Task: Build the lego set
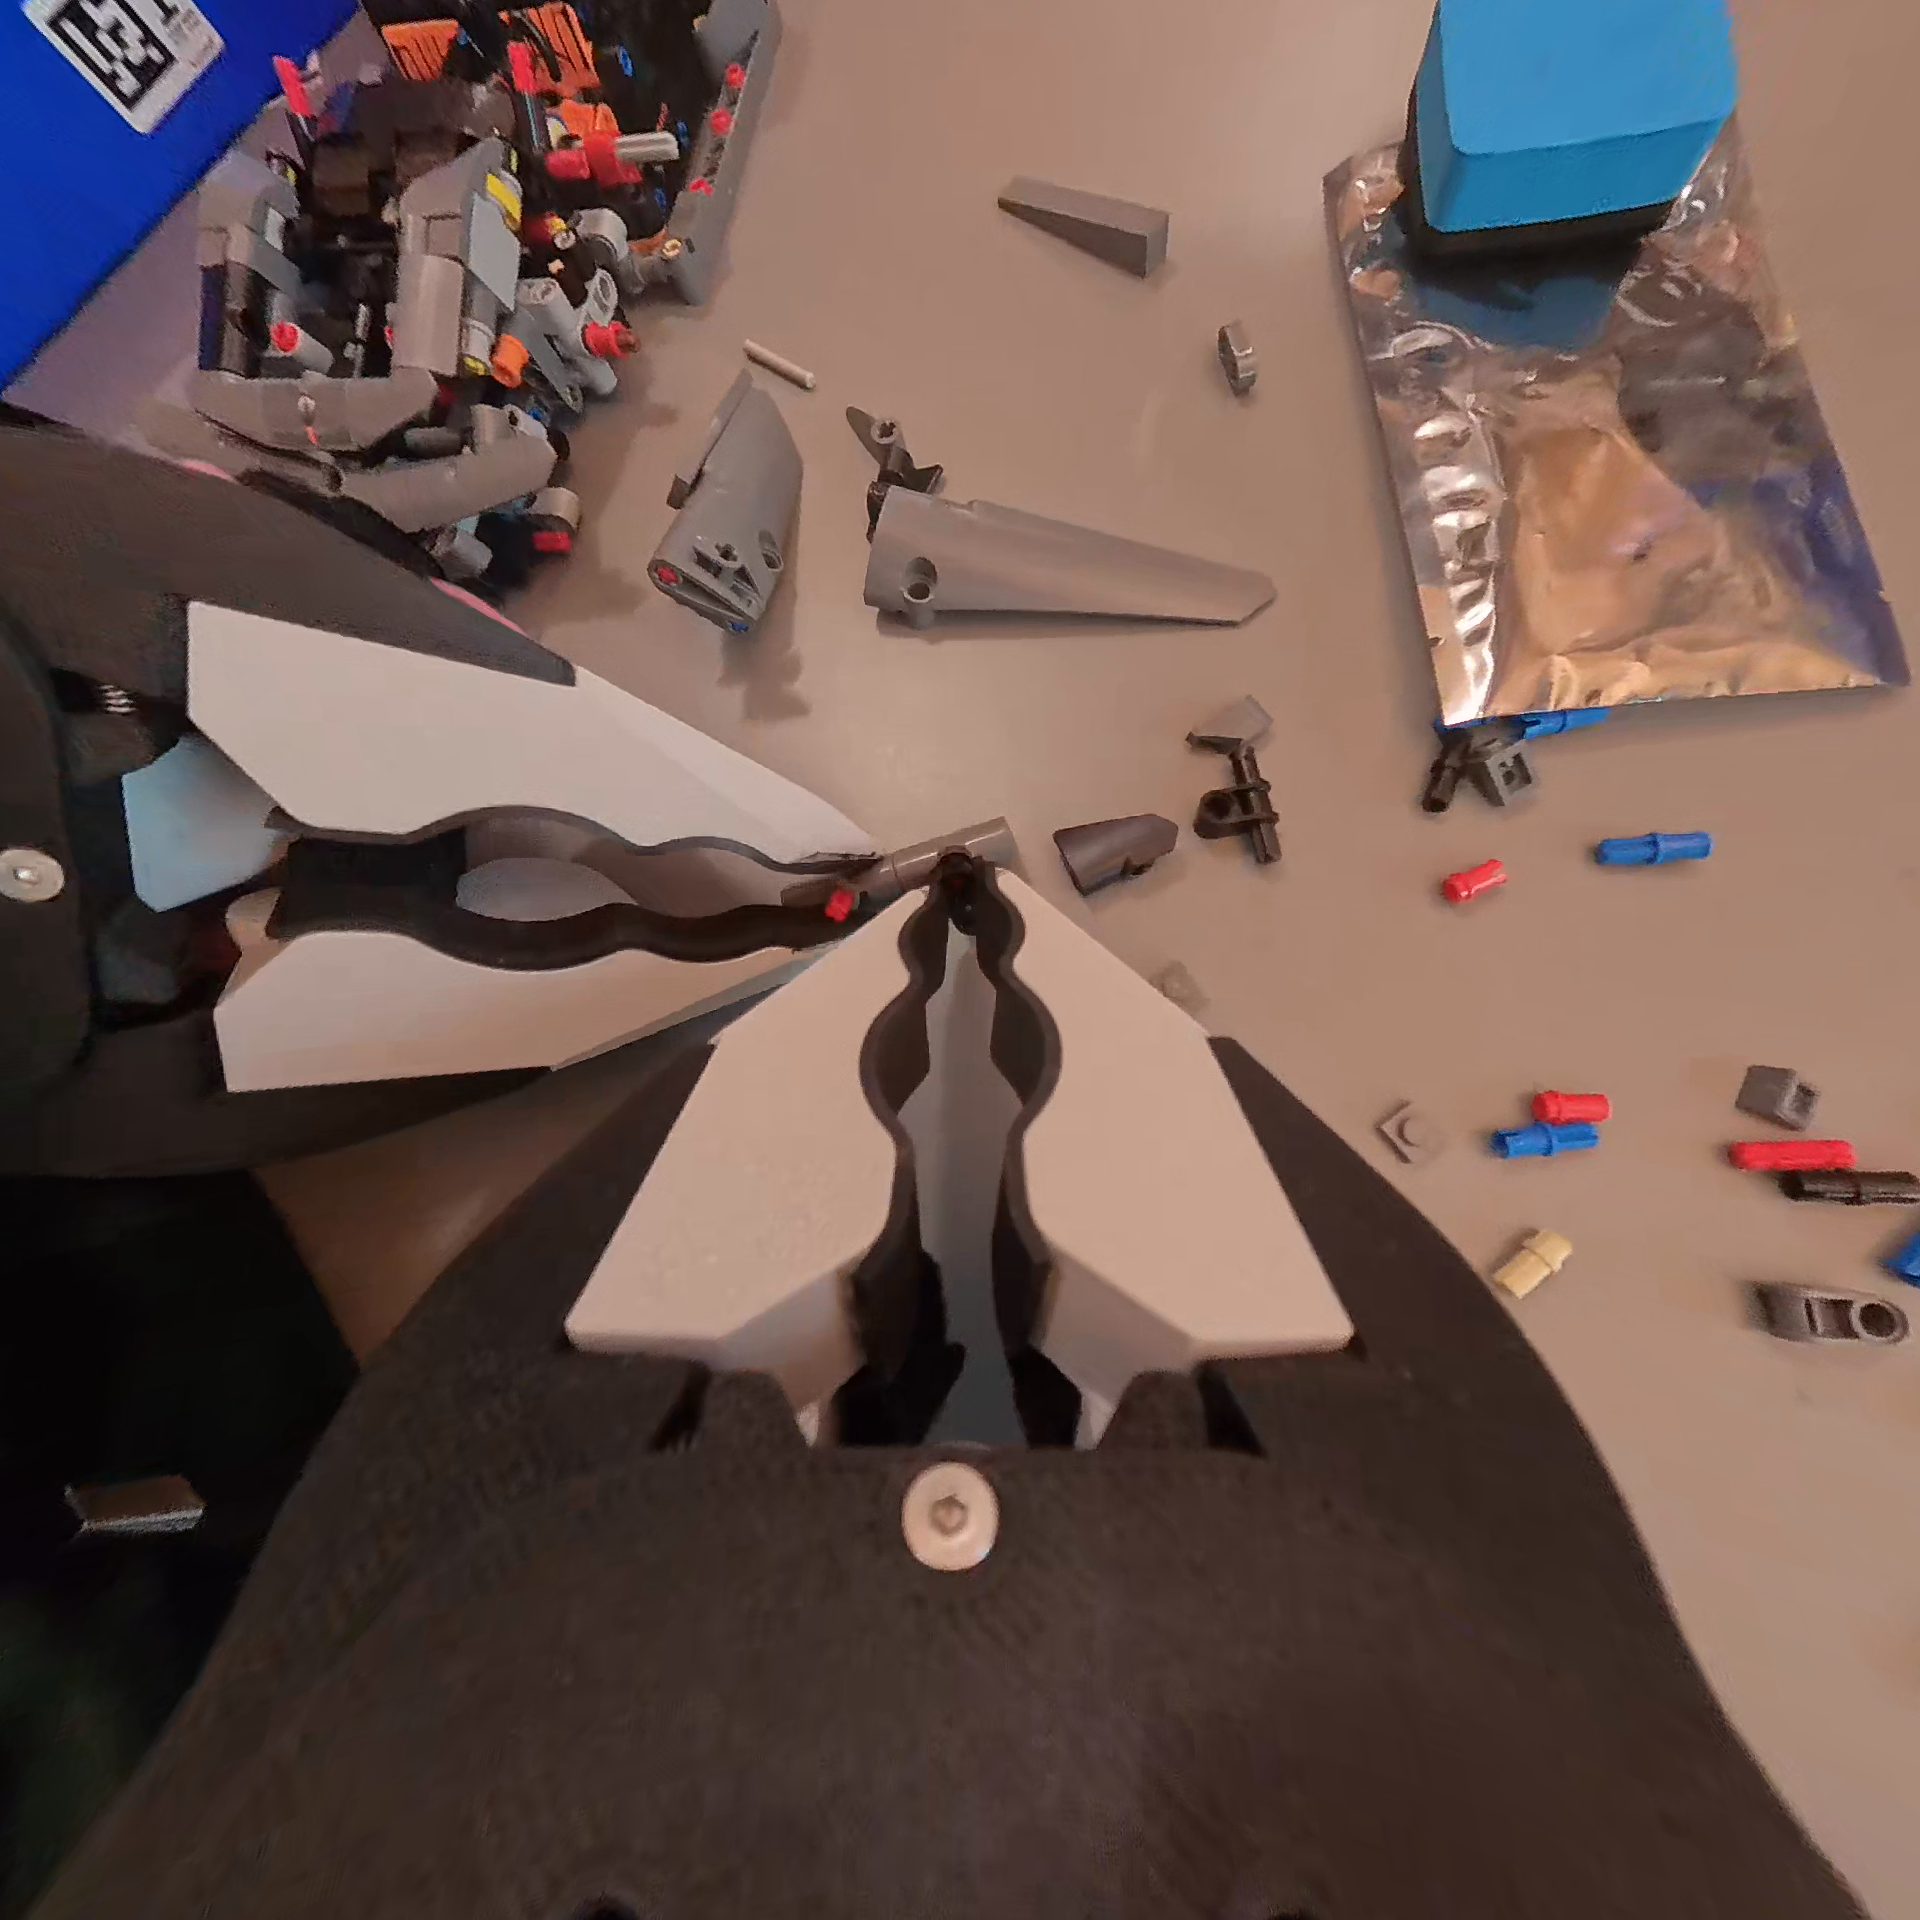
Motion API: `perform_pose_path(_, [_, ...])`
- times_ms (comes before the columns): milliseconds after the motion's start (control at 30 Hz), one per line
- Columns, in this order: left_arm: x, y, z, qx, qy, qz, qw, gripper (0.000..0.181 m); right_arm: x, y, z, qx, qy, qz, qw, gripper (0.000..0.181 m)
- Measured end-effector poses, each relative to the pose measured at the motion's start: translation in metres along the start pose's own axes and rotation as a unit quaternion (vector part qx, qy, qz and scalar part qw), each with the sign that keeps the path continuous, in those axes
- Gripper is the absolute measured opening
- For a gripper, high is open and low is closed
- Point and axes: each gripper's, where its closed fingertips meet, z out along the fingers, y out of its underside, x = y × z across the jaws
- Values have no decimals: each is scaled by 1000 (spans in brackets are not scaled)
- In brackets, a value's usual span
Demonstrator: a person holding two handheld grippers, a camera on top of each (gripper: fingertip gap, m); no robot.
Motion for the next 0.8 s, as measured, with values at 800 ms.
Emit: perform_pose_path(800, [0, -2, 5, -7, -15, 79, 997, 9, 6, 4, 5, -181, -17, -80, 980, 3])
